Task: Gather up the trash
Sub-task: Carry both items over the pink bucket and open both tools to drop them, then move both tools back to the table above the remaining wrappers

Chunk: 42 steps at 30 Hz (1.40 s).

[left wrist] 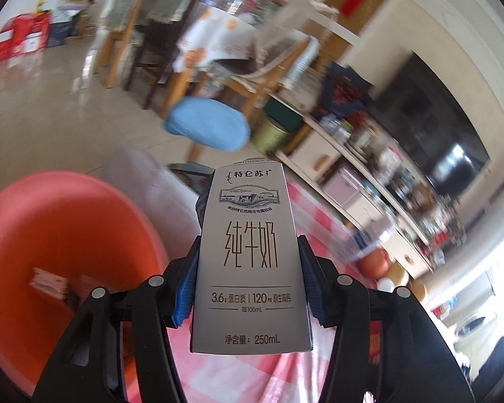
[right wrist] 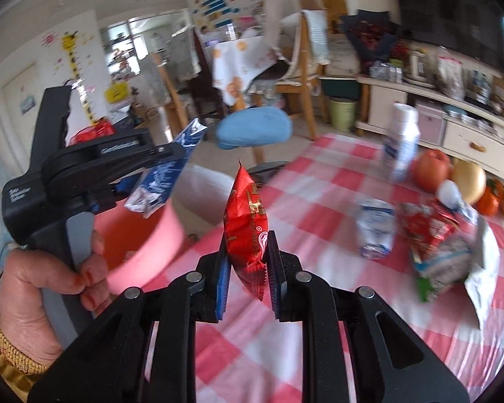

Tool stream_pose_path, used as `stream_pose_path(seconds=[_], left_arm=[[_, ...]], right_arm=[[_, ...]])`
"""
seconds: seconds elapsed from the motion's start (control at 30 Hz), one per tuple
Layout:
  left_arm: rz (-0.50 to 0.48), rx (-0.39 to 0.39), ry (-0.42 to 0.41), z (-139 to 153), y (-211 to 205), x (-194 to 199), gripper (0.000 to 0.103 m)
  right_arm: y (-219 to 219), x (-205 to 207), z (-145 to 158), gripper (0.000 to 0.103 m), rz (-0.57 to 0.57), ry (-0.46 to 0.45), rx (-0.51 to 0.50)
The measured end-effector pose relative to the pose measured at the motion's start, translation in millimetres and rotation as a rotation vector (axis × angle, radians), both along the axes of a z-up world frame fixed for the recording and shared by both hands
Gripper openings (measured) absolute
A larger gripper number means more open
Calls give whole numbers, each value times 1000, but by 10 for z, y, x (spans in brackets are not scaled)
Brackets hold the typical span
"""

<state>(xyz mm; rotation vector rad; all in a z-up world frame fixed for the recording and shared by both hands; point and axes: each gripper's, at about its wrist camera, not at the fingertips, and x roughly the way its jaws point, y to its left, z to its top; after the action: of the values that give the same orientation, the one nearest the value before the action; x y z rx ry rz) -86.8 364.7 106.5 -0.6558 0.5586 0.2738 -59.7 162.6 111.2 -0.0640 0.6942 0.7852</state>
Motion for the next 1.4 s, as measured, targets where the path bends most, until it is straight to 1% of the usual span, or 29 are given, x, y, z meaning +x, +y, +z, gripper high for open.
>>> stream_pose_path(seconds=[0.13, 0.27, 0.4, 0.5, 0.53, 0.57, 0.6, 0.63, 0.67, 0.7, 0.73, 0.77, 0.83, 0.97, 1.07, 1.17, 1.2, 1.3, 1.33, 1.4], left_arm=[[117, -32, 12, -28, 421, -200, 55], [211, -55, 10, -40, 776, -398, 55], [272, -68, 14, -57, 1023, -532, 55], [313, -73, 38, -88, 1148, -589, 55], [326, -71, 58, -100, 1199, -601, 56], [335, -65, 77, -111, 1225, -592, 63], [349, -55, 100, -121, 1247, -580, 70], [358, -49, 113, -124, 1264, -582, 80], [359, -42, 125, -128, 1279, -586, 81], [350, -33, 138, -132, 1279, -553, 81], [344, -29, 147, -142, 1283, -548, 84], [339, -26, 154, -148, 1272, -535, 88], [327, -25, 159, -159, 1248, -504, 89], [311, -16, 134, -138, 1170, -506, 89], [312, -2, 101, -124, 1090, -516, 89], [301, 21, 66, -99, 1004, -506, 89], [296, 34, 57, -84, 974, -487, 89], [255, 113, -6, 1, 806, -442, 91], [240, 135, -26, 36, 758, -417, 93], [200, 198, -67, 98, 610, -360, 95]], right_arm=[[462, -101, 44, 22, 89, -7, -10], [877, -151, 57, 22, 163, -4, -19], [1232, -216, 26, 22, 221, 5, -28], [1442, -236, -67, 22, 257, 26, -38], [1499, -229, -106, 22, 273, 44, -38], [1544, -220, -142, 24, 287, 59, -39], [1574, -219, -175, 26, 280, 55, -52], [1578, -217, -196, 37, 266, 47, -63], [1566, -214, -207, 50, 257, 45, -61], [1531, -206, -211, 54, 242, 46, -50], [1495, -202, -210, 61, 226, 47, -43], [1434, -188, -198, 65, 211, 52, -30], [1331, -168, -191, 67, 190, 56, -12], [1106, -147, -147, 77, 128, 32, 0], [976, -152, -138, 82, 99, 15, -17], [849, -239, -161, 84, 72, -11, -57], [806, -238, -169, 84, 66, -18, -68], [719, -269, -191, 84, 53, -30, -90], [628, -282, -214, 85, 41, -33, -103], [526, -277, -230, 85, 29, -32, -105]])
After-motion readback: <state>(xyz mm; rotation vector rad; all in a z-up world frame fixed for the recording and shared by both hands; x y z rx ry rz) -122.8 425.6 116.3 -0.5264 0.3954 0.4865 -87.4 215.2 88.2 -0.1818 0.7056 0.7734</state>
